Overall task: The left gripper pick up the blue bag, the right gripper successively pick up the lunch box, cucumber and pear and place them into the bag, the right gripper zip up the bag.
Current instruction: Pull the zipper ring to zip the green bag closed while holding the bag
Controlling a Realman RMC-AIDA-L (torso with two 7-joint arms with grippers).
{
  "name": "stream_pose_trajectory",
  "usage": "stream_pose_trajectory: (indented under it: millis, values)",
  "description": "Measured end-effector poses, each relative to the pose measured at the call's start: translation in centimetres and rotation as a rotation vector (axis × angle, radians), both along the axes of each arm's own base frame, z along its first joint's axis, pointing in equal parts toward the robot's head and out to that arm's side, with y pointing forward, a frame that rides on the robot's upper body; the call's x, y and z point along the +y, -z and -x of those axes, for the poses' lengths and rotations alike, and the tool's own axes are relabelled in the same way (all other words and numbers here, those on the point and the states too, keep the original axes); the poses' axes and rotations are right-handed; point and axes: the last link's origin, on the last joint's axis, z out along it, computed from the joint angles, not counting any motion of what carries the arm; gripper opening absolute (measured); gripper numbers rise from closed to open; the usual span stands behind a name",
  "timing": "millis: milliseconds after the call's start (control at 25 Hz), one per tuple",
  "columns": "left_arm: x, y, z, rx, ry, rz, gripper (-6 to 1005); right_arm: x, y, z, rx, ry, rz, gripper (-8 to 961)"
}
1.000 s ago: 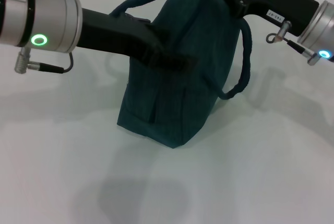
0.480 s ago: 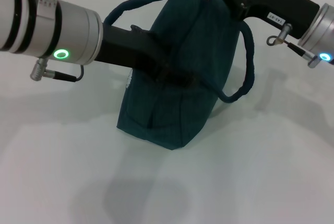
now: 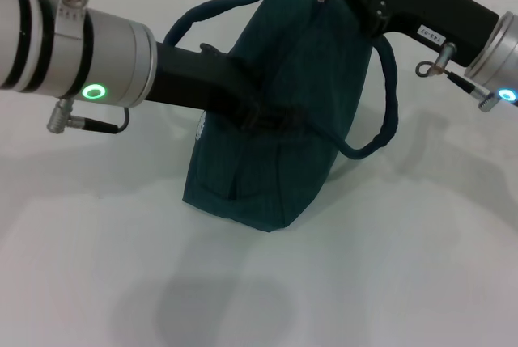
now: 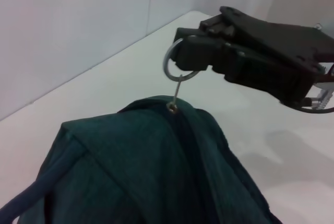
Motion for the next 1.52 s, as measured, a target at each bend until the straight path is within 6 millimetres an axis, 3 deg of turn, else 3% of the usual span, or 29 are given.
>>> stream_pose_trajectory:
  millis: [520,760,1000,1320,1520]
  values:
    - [0.3,0.1,0.6,0.001,-0.03,-0.004,526,-0.2,-0.1,-0.5,0.004,0.012,-0.001,74]
    - [0.7,-0.1,0.9,0.019,-0.03,-0.03,340,-0.2,-0.1,-0.4,0.007,0.01,-0.003,77]
    - [1.3,-0.7,1.3,0.036,-0.038,-0.072,223,-0.1,-0.3,-0.5,0.016,0.016,-0.01,81]
    - [1.3,-1.0,1.4,0.049,0.006,-0.083,89,0.0,-1.5,-1.4,0.067,0.058,-0.021,86]
    - [1.4,-1.0,1.2,0.041,0.014,-0.093,47,0.5,-2.4,-3.0,0.148,0.164,0.019,89]
